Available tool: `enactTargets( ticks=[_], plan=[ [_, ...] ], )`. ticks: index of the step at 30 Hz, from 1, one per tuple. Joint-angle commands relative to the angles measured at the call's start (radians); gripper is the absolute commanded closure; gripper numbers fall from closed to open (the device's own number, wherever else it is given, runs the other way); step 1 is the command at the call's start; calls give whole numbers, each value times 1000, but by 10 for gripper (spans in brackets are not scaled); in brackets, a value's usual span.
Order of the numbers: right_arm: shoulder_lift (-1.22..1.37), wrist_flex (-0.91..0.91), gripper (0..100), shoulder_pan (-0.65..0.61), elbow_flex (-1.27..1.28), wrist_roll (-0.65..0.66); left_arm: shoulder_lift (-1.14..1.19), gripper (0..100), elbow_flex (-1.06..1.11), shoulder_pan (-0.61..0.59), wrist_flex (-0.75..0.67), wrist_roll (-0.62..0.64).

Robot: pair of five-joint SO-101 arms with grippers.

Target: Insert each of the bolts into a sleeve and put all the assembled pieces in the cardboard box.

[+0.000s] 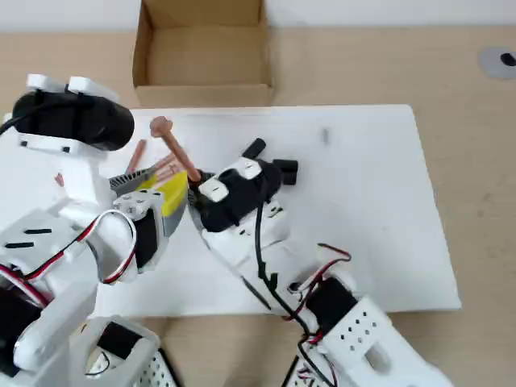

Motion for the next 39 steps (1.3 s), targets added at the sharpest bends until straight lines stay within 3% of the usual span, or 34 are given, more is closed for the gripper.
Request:
enactTargets(
  ticks=[1, 14, 18, 35, 39],
  plan=[
    [4, -68, 988, 47, -88, -2, 2, 869, -44, -11, 2, 6],
    [4, -109, 988, 64, -82, -11, 4, 871, -43, -11, 0, 5],
    [4, -110, 988, 64, -85, -66, 4, 871, -43, -11, 0, 5],
    [5, -132, 989, 58, -84, -15, 4, 872, -43, -11, -2, 3],
    [5, -101, 989, 42, -79, -15, 4, 881, -28, -14, -5, -51]
  ],
)
